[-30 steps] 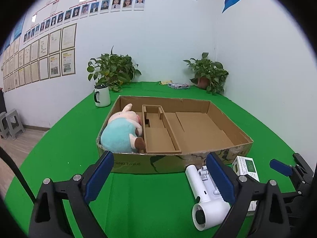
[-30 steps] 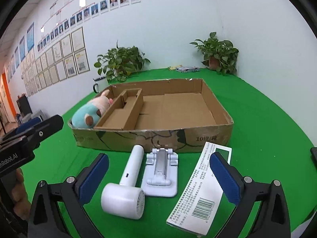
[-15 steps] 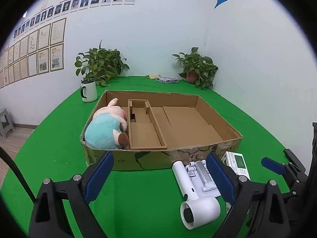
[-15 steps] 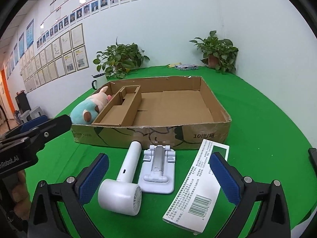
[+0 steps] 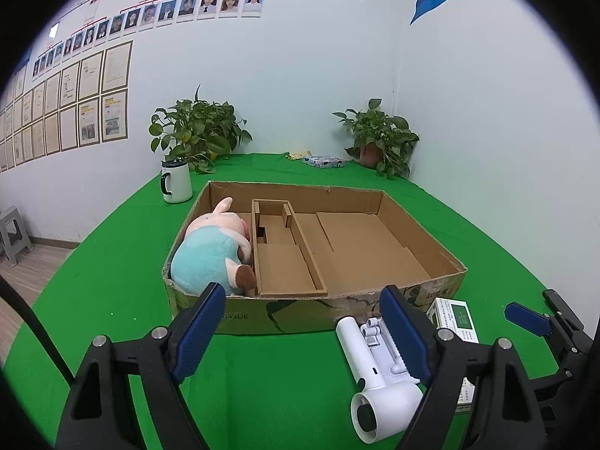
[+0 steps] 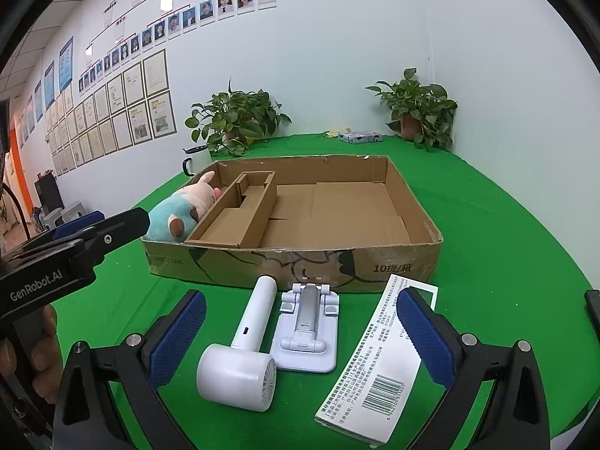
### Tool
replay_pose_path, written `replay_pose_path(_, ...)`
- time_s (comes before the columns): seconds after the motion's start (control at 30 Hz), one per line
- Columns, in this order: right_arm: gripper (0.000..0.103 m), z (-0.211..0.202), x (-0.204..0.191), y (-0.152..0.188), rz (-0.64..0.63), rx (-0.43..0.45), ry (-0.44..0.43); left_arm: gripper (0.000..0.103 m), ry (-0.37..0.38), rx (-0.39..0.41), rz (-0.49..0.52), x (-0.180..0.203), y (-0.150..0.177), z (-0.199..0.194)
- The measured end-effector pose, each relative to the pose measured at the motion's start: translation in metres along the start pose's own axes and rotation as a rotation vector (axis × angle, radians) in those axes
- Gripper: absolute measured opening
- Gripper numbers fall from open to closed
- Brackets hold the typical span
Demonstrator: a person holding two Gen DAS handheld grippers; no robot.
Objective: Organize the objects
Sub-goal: 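Grasp the white hair dryer by its head with the right gripper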
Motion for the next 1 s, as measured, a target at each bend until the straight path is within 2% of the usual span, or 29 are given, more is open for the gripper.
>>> replay_pose_path(0.1, 0.102, -0.001, -0.005, 0.003, -0.003, -0.002, -0.030, 0.085, 0.026, -0.024, -0.011, -0.001, 0.001, 0.004)
replay_pose_path(0.2, 0.101, -0.002, -0.011, 0.013, 0.011, -0.028, -0.110, 0.085, 0.080, -0.085, -0.033, -0.001, 0.006, 0.011)
replay_pose_path(0.23, 0.101, -0.001, -0.013, 0.023, 0.013, -0.054, -0.147, 0.085, 0.107, -0.118, -0.038, 0.000, 0.010, 0.016)
replay_pose_path(0.33, 0.099, 0.001, -0.022, 0.049, 0.003, -0.117, -0.186, 0.085, 0.199, -0.217, -0.049, 0.008, 0.024, 0.032)
replay_pose_path(0.43, 0.093, 0.013, -0.033, 0.069, 0.020, -0.179, -0.222, 0.084, 0.322, -0.351, -0.113, 0.018, 0.042, 0.056)
replay_pose_path(0.47, 0.092, 0.016, -0.038, 0.073, 0.021, -0.190, -0.229, 0.084, 0.366, -0.400, -0.138, 0.022, 0.048, 0.065)
replay_pose_path(0.57, 0.089, 0.028, -0.046, 0.077, 0.011, -0.214, -0.213, 0.084, 0.418, -0.521, -0.134, 0.036, 0.065, 0.090)
replay_pose_path(0.63, 0.082, 0.038, -0.048, 0.078, 0.018, -0.235, -0.205, 0.072, 0.435, -0.564, -0.120, 0.044, 0.073, 0.099)
replay_pose_path(0.7, 0.064, 0.050, -0.048, 0.083, 0.028, -0.265, -0.194, 0.062, 0.451, -0.615, -0.111, 0.051, 0.081, 0.107)
replay_pose_path(0.73, 0.060, 0.054, -0.047, 0.085, 0.035, -0.280, -0.187, 0.056, 0.460, -0.635, -0.110, 0.054, 0.085, 0.109)
replay_pose_path(0.83, 0.059, 0.061, -0.042, 0.091, 0.044, -0.300, -0.176, 0.043, 0.503, -0.675, -0.103, 0.062, 0.098, 0.104)
replay_pose_path(1.0, 0.058, 0.033, -0.048, 0.111, 0.021, -0.307, -0.169, 0.041, 0.532, -0.710, -0.108, 0.066, 0.123, 0.068)
Point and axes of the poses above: each gripper's, at about its wrist camera, not at the fingertips, and z roughly the way its jaws point, x to its right, y to its underside, the point moved 7 cm from there along z, roughly the way its jaws point, and after that the axes turned 9 degrees about -y, right-handed, at the moved point
